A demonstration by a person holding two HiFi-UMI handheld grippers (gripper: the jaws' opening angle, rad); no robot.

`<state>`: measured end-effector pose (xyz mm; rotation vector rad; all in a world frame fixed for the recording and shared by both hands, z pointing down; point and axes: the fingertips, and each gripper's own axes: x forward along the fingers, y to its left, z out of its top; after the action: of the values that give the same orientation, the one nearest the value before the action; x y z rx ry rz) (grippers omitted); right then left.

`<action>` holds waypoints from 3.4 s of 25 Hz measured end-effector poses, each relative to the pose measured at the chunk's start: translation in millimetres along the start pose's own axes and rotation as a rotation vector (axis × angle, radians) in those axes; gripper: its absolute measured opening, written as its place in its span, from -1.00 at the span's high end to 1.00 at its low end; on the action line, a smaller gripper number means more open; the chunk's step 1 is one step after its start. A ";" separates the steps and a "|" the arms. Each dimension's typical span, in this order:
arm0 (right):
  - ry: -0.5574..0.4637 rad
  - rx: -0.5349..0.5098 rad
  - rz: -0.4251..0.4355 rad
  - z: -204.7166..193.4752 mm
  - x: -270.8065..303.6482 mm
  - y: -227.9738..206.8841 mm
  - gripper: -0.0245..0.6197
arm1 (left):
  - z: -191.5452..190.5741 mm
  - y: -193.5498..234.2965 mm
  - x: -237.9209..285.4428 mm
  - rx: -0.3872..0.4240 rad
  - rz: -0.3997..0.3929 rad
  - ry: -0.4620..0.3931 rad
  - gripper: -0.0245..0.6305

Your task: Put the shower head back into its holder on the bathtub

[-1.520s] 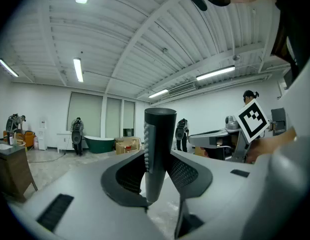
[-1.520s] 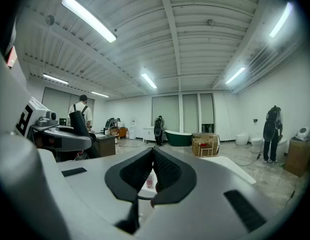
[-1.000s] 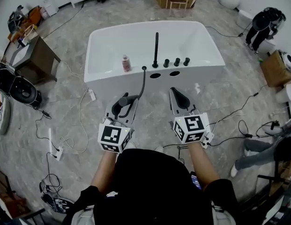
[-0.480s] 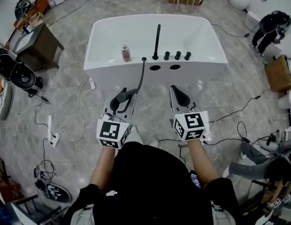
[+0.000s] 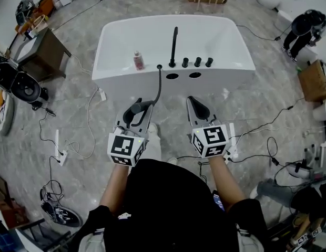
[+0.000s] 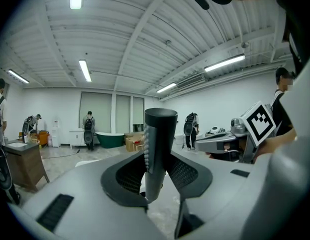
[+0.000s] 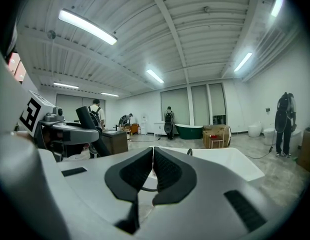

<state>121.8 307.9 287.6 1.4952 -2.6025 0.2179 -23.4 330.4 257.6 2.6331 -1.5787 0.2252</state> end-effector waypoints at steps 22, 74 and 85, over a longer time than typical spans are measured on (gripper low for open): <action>0.066 0.002 -0.020 20.6 171.2 -56.2 0.85 | 18.1 113.1 144.8 -0.037 -0.044 0.009 0.48; 0.342 0.105 -0.084 -66.2 416.5 -162.9 0.85 | -82.3 247.2 387.7 -0.159 -0.140 0.249 0.48; 0.440 0.181 -0.055 -116.9 444.9 -192.1 0.85 | -136.7 241.0 438.9 -0.167 -0.156 0.358 0.48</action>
<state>70.7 -141.9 496.3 1.3776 -2.2359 0.7061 -44.8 -148.5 456.7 2.4048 -1.2184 0.4988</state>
